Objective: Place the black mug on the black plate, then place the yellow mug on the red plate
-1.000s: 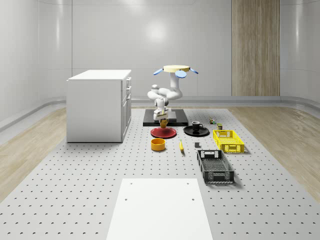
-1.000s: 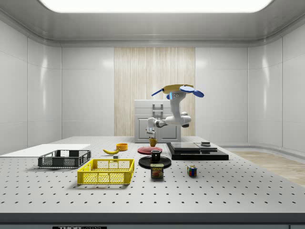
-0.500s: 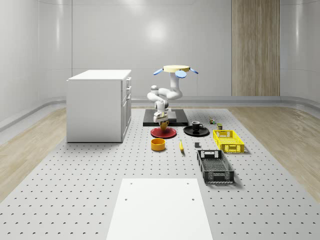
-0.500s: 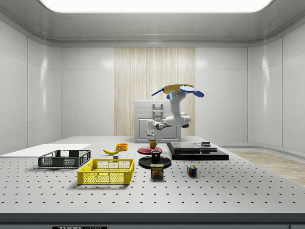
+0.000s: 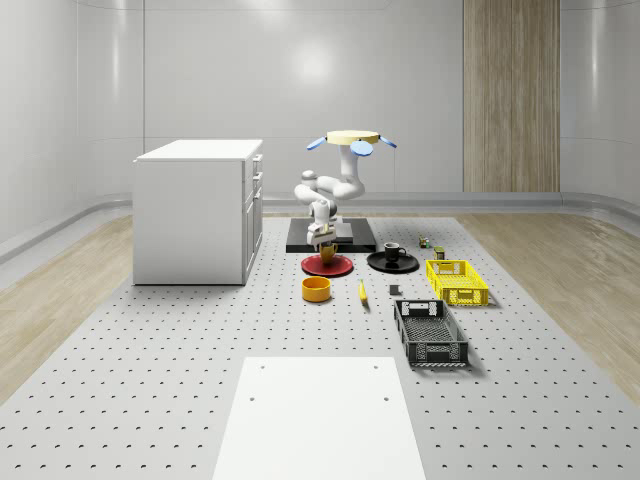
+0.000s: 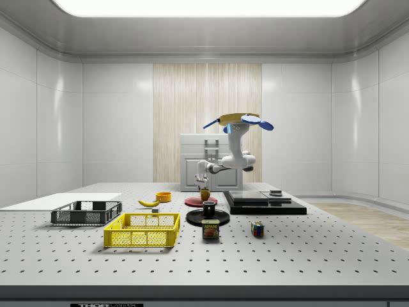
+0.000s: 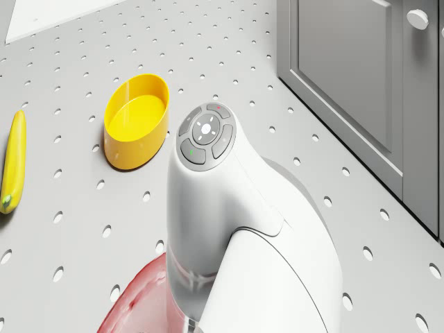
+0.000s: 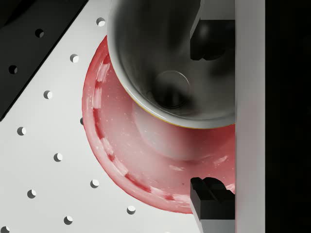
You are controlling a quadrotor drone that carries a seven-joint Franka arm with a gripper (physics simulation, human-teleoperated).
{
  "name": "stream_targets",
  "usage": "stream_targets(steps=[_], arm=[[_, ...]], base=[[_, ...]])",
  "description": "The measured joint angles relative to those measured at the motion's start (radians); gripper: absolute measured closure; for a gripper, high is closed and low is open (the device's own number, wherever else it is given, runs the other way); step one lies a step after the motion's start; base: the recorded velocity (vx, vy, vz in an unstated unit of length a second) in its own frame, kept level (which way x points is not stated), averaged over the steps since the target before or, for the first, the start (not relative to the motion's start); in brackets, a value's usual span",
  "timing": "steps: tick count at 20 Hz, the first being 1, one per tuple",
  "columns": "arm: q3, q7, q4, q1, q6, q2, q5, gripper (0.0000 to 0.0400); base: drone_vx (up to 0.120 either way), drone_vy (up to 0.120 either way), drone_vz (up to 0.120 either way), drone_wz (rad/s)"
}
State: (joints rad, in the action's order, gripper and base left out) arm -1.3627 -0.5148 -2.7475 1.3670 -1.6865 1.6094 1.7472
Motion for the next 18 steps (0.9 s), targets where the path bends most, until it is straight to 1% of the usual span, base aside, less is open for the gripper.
stream_targets(steps=[3, 6, 18], arm=[[-0.030, 0.001, -0.006, -0.005, 0.011, 0.001, -0.027, 0.0015], [-0.047, 0.002, -0.009, -0.008, 0.018, 0.002, -0.044, 0.0007], [-0.066, 0.003, -0.012, -0.010, 0.022, 0.004, -0.062, 0.0000]], base=[[0.000, 0.000, 0.000, 0.000], [0.000, 0.000, 0.000, 0.000], [0.000, 0.000, 0.000, 0.000]])
